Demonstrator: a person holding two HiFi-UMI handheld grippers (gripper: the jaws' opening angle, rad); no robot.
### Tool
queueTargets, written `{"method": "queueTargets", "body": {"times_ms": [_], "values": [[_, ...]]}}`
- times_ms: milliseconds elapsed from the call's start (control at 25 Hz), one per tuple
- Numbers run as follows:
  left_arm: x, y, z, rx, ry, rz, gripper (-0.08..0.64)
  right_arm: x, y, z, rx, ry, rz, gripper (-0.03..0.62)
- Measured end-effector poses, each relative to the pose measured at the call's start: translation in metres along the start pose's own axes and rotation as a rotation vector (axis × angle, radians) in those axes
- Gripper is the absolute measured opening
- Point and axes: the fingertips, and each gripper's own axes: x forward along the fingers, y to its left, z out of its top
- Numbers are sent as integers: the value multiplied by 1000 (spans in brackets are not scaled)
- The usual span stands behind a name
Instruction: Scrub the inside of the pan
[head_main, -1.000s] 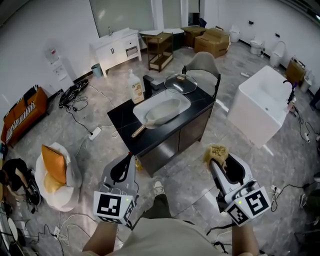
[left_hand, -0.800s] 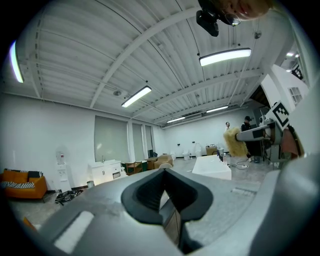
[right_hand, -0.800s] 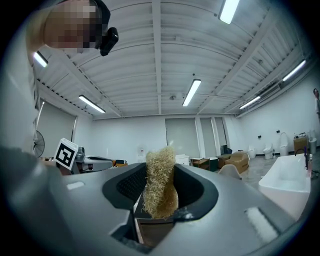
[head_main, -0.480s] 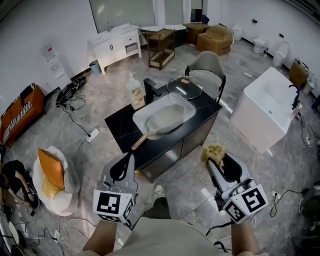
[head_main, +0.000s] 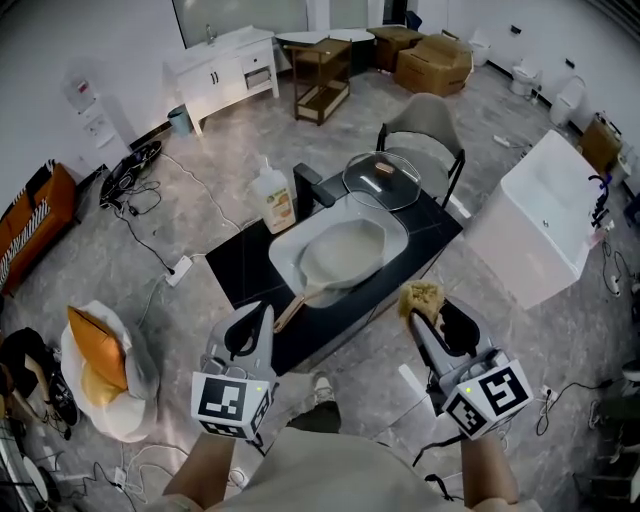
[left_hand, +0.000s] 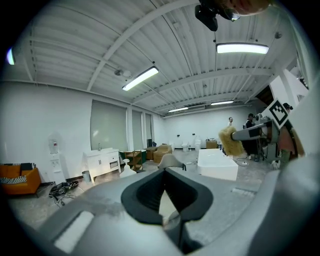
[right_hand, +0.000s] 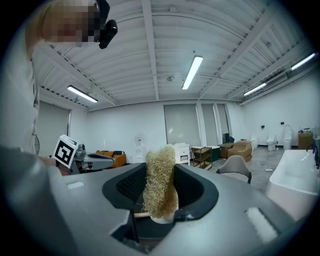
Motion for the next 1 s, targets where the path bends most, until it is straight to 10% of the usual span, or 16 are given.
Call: {"method": "queueTargets", "body": {"times_ms": [1000], "values": [[122,82,-35,-29,186,65,2,193,-75,-33,-32,194,147,175]]}}
